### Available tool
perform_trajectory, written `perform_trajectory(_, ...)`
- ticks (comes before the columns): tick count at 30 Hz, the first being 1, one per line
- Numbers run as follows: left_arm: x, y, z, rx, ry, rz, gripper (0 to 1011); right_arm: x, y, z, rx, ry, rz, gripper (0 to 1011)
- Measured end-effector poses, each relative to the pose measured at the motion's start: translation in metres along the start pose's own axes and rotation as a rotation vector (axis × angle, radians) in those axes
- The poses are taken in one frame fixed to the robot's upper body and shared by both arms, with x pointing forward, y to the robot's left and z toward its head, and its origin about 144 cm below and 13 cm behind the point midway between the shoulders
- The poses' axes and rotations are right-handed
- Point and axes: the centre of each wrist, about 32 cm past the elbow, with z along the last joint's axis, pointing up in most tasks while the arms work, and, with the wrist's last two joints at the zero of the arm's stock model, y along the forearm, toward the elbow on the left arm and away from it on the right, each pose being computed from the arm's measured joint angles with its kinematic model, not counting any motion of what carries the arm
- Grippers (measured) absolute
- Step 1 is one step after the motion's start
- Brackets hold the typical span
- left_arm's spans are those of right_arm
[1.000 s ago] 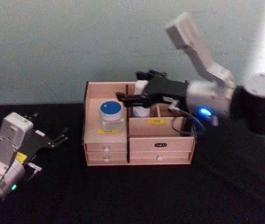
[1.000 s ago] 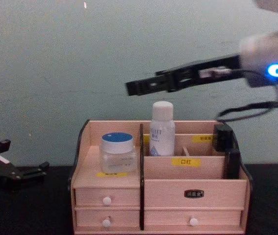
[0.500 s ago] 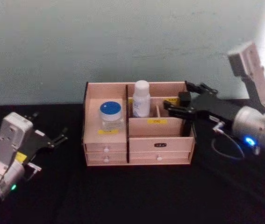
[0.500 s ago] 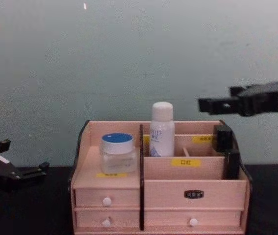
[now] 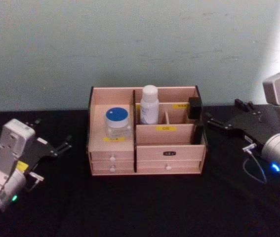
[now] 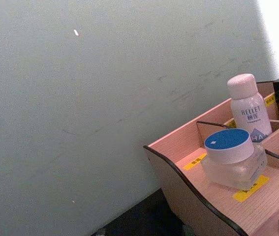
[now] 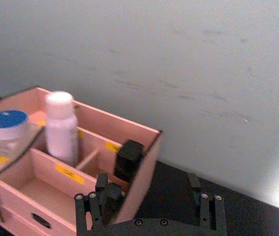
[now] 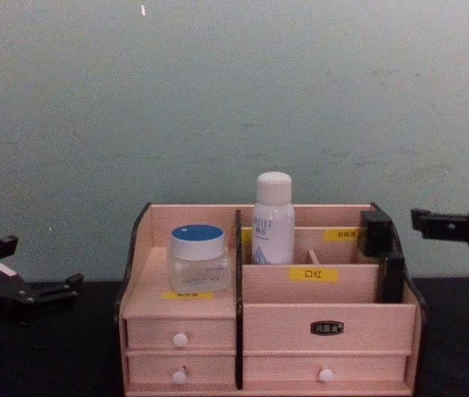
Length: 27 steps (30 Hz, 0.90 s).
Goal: Pick up the facial cleanser and watermelon frost from the table and place them into the tiered storage box.
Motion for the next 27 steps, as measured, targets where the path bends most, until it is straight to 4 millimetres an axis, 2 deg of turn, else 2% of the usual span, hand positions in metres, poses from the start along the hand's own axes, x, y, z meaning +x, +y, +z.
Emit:
perform_trajectory(17,0.000,0.000,0.000,0.000,0.000,0.000,1001,0.000,-0.001,-0.029,-0.045,-0.016,-0.132,1002)
perform_trajectory(27,0.000,0.000,0.000,0.000,0.000,0.000,1001,-0.004,0.003,-0.043,-0.096,-0.020,-0.133,1002)
